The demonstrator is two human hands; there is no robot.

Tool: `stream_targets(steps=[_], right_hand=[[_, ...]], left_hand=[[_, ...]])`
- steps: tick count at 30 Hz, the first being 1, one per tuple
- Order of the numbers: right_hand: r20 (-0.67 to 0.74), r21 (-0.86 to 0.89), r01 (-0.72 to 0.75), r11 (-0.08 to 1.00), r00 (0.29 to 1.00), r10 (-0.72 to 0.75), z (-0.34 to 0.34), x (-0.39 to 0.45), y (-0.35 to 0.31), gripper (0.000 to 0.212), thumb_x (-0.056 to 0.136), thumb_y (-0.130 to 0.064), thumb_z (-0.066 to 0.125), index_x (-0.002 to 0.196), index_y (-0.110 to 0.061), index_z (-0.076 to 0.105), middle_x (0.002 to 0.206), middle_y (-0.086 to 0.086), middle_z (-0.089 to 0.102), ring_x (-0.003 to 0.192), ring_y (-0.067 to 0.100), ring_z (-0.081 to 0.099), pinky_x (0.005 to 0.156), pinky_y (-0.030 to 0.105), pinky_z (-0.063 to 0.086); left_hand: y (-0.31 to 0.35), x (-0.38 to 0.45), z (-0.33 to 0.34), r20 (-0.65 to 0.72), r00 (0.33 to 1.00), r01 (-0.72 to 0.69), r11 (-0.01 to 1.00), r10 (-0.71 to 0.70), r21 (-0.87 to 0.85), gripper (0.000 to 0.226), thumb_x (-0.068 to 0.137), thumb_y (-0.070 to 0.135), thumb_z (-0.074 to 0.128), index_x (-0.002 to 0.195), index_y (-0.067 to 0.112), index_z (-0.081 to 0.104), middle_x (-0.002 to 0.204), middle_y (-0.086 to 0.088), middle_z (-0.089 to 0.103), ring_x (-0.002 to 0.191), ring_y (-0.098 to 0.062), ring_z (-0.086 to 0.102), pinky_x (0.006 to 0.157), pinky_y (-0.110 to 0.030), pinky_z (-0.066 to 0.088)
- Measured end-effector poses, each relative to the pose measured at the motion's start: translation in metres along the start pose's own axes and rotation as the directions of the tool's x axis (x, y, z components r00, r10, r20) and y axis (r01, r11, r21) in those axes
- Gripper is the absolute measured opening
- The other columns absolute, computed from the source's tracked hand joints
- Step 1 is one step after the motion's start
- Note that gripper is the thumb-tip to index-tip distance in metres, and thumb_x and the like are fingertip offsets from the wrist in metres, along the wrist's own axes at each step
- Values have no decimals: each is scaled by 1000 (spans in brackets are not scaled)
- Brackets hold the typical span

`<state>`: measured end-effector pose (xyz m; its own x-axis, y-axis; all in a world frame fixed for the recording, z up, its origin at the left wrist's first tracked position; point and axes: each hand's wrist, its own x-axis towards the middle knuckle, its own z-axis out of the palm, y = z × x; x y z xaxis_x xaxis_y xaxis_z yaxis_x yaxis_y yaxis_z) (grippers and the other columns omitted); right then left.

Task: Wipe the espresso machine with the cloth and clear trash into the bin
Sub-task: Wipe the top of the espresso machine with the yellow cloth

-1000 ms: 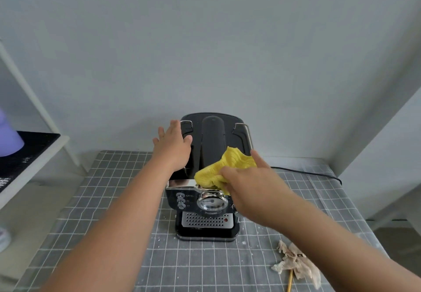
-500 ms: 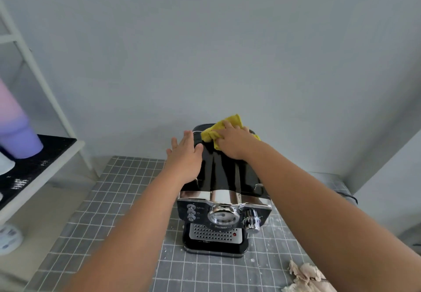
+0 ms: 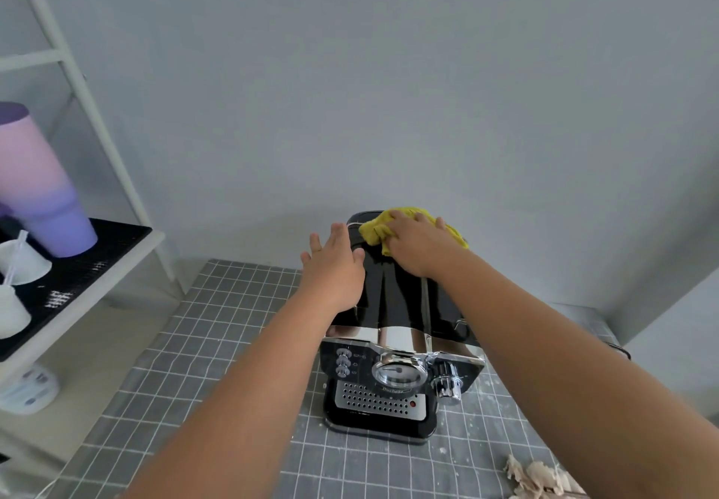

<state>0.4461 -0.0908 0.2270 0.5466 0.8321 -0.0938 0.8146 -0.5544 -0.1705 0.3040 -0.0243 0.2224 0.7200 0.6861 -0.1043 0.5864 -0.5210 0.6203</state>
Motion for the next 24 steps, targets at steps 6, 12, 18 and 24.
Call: stream_targets(steps=[6, 12, 18, 24], right_hand=[[74, 172, -137, 975, 989, 126, -12, 29, 6, 55, 87, -35, 35, 141, -22, 38, 147, 7, 43, 132, 32, 41, 109, 46, 32], [-91, 15, -198, 980, 976, 199, -7, -10, -9, 38, 100, -28, 30, 134, -16, 45, 135, 10, 47, 123, 34, 45, 98, 42, 36], [-55, 40, -42, 998, 997, 44, 10, -64, -25, 41, 101, -24, 32, 142, -21, 39, 156, 5, 24, 133, 38, 34, 106, 45, 32], [19, 199, 36, 979, 999, -40, 5, -43, -10, 47, 102, -29, 34, 148, -30, 31, 161, -9, 15, 148, 32, 4, 118, 43, 8]], left_hand=[[-1, -1, 0, 4, 1000, -4, 1000, 4, -8, 50, 104, 26, 28, 150, 15, 9, 159, -12, 6, 145, -42, -3, 116, -55, 12], [-4, 2, 2, -11, 1000, 2, 1000, -3, -14, 50, 104, 25, 27, 149, 16, 9, 159, -11, 3, 145, -42, -3, 116, -55, 14], [-4, 5, 5, -31, 1000, 5, 999, -6, -35, 49, 104, 27, 23, 150, 15, 10, 159, -13, 7, 144, -43, 2, 114, -55, 15], [-5, 3, 4, -61, 998, 13, 998, -17, -67, 46, 104, 19, 20, 150, 18, 16, 160, -13, 7, 145, -41, -4, 114, -55, 15]])
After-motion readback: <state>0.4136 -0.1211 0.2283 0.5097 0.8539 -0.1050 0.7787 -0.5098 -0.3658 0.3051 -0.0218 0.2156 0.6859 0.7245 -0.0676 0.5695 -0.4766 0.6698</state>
